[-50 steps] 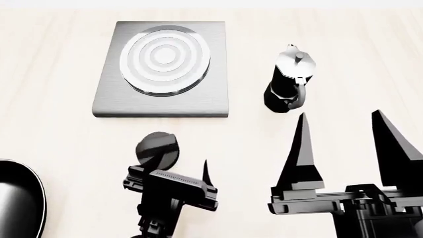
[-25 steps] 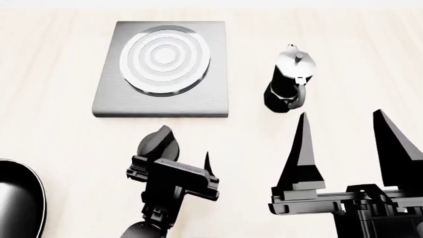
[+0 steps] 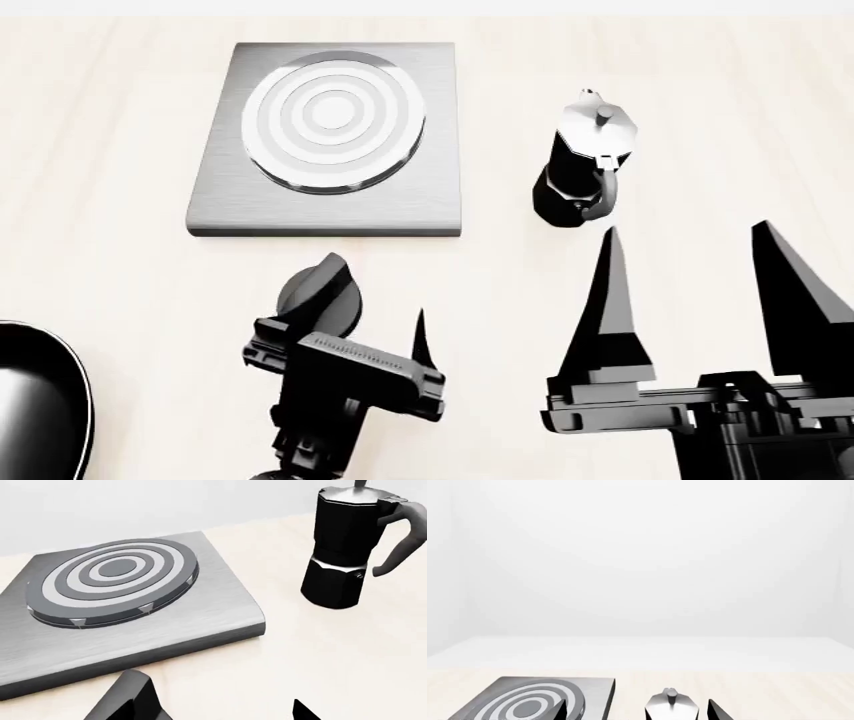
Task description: Turn on the stove and put the moka pot on it.
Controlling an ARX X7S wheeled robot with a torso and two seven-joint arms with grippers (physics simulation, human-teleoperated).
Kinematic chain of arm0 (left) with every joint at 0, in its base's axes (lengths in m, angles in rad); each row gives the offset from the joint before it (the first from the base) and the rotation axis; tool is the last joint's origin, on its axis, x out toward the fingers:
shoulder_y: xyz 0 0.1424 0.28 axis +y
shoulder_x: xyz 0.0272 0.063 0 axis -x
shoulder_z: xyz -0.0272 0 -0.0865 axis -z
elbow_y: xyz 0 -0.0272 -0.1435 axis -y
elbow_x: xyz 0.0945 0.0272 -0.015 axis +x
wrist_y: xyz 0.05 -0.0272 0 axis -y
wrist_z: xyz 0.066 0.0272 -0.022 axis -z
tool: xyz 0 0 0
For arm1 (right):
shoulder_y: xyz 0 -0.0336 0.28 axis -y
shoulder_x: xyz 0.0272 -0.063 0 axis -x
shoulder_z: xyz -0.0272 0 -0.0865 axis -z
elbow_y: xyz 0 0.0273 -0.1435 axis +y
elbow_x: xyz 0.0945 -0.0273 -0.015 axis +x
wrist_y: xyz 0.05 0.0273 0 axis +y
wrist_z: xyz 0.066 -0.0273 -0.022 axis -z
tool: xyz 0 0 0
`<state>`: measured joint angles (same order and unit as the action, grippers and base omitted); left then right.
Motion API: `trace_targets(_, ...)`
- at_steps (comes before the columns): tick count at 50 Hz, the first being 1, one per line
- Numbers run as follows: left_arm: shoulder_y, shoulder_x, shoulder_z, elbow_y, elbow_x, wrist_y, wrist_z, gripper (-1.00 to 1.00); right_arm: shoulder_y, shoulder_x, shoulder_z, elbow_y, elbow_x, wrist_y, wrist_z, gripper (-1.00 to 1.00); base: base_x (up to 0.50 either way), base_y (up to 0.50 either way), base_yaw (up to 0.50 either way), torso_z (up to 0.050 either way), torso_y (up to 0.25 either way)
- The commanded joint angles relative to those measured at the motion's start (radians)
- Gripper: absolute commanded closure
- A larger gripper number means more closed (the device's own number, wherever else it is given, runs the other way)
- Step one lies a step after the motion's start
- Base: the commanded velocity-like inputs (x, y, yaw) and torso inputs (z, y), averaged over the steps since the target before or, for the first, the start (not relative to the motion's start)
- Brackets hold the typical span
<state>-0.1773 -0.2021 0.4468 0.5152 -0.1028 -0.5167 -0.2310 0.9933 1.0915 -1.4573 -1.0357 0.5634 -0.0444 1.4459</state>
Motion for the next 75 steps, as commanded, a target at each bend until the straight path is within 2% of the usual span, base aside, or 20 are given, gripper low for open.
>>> trace_targets(1,0.081,-0.050,0.021,0.248,0.009,-0.073,-0.027,-1.00,0.008,-0.004,-0.018,0.008,-0.004,-0.006,0.003,-1.00,0.00,0.00,0.00,0.000,0.000)
trace_targets(4,0.098,-0.065,0.024,0.322,0.019,-0.101,-0.040,-1.00,0.008,-0.008,-0.021,0.012,-0.004,-0.004,0.002,-1.00,0.00,0.00,0.00,0.000,0.000)
trace_targets(6,0.129,-0.075,-0.004,0.368,-0.003,-0.066,-0.038,-1.00,0.005,-0.009,-0.023,0.018,-0.001,-0.008,-0.003,-1.00,0.00,0.00,0.00,0.000,0.000)
trace_targets(17,0.158,-0.116,-0.036,0.508,0.009,-0.110,-0.068,-1.00,0.000,-0.032,-0.027,0.035,0.006,0.004,-0.010,-1.00,0.00,0.00,0.00,0.000,0.000)
trace_targets(19,0.151,-0.133,-0.018,0.516,0.035,-0.110,-0.071,-1.00,-0.007,-0.041,-0.031,0.050,0.003,0.000,-0.015,-1.00,0.00,0.00,0.00,0.000,0.000)
trace_targets(33,0.202,-0.183,-0.088,0.531,-0.064,-0.038,-0.121,-1.00,-0.016,-0.046,-0.019,0.183,0.065,-0.062,-0.086,-1.00,0.00,0.00,0.00,0.000,0.000)
trace_targets(39,0.110,-0.361,0.018,0.531,-0.217,0.021,-0.357,-1.00,0.011,-0.049,0.000,0.264,0.126,-0.074,-0.144,-1.00,0.00,0.00,0.00,0.000,0.000)
trace_targets(45,0.048,-0.465,0.106,0.530,-0.283,0.089,-0.490,-1.00,0.038,-0.065,0.024,0.355,0.174,-0.092,-0.195,-1.00,0.00,0.00,0.00,0.000,0.000)
trace_targets(60,0.054,-0.484,0.127,0.518,-0.280,0.132,-0.509,-1.00,0.053,-0.118,0.050,0.532,0.244,-0.142,-0.315,-1.00,0.00,0.00,0.00,0.000,0.000)
trace_targets(65,-0.001,-0.512,0.150,0.530,-0.337,0.117,-0.557,-1.00,0.049,-0.134,0.052,0.587,0.264,-0.155,-0.352,-1.00,0.00,0.00,0.00,0.000,0.000)
trace_targets(75,-0.034,-0.547,0.199,0.521,-0.353,0.148,-0.603,-1.00,0.037,-0.158,0.056,0.672,0.298,-0.177,-0.404,-1.00,0.00,0.00,0.00,0.000,0.000)
